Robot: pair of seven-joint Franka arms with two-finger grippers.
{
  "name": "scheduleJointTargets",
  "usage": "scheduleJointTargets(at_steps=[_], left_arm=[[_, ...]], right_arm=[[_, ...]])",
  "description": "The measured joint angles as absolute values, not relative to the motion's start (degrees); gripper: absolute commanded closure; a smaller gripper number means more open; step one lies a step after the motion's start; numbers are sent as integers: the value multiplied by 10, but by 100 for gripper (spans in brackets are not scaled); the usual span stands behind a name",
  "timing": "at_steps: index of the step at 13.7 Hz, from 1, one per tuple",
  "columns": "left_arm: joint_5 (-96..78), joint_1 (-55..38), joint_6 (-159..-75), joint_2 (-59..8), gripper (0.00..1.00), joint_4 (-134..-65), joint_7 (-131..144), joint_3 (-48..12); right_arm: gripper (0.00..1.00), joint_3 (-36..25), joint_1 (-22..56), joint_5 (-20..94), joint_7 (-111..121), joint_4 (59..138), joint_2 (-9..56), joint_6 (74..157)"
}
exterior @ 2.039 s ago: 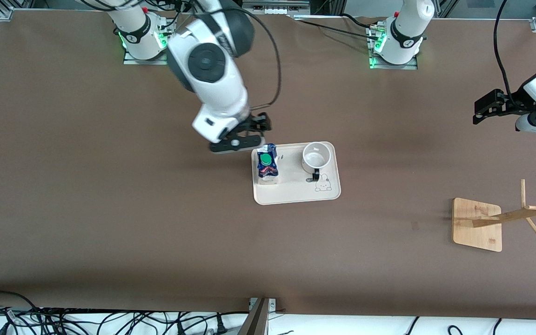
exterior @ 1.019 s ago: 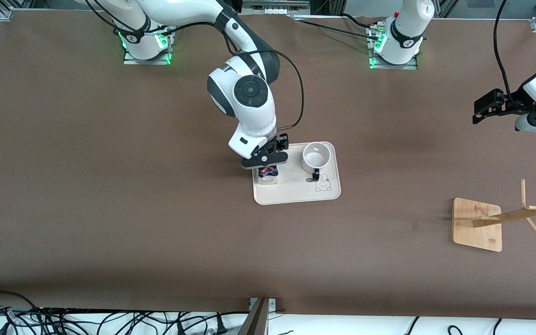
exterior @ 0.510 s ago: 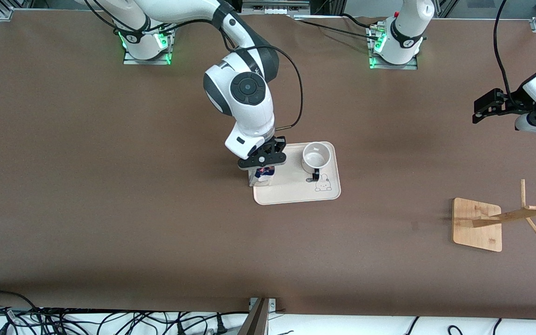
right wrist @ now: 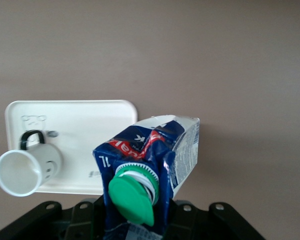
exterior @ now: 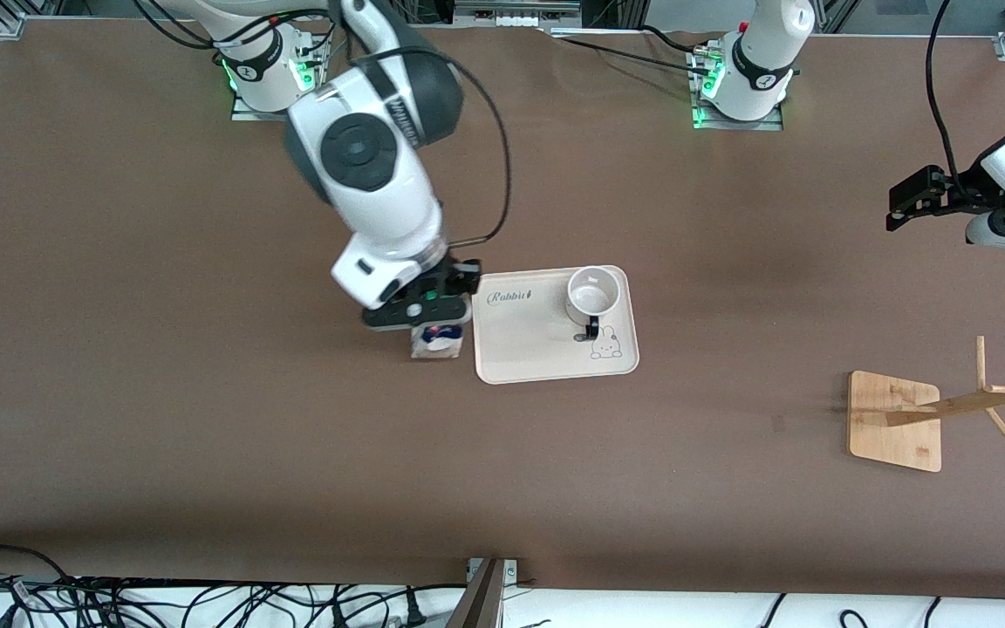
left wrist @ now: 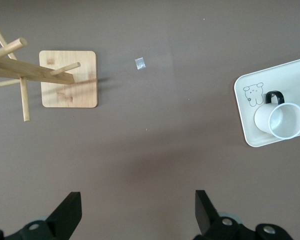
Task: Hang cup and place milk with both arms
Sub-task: 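Carry the carton off the tray while the left gripper reaches the mug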
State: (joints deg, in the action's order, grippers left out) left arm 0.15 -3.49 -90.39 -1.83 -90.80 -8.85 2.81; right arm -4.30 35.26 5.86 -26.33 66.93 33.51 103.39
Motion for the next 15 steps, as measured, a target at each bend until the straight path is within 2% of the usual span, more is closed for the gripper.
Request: scheduleJointTargets(at_steps=[7, 10, 13, 15], left_arm=[[1, -37, -879, -64, 0, -908, -80, 26], [1, -67, -888, -91, 0, -908, -8, 2], [1, -124, -968, -141, 0, -908, 102, -17], [1, -168, -1036, -180, 0, -908, 167, -20]], right_arm=[[70, -58, 167, 145, -35, 799, 285, 1033], [68, -88, 154, 149, 13, 909, 240, 1095], [67, -110, 155, 149, 55, 1015, 199, 1156], [66, -114, 155, 149, 60, 1041, 189, 1164]])
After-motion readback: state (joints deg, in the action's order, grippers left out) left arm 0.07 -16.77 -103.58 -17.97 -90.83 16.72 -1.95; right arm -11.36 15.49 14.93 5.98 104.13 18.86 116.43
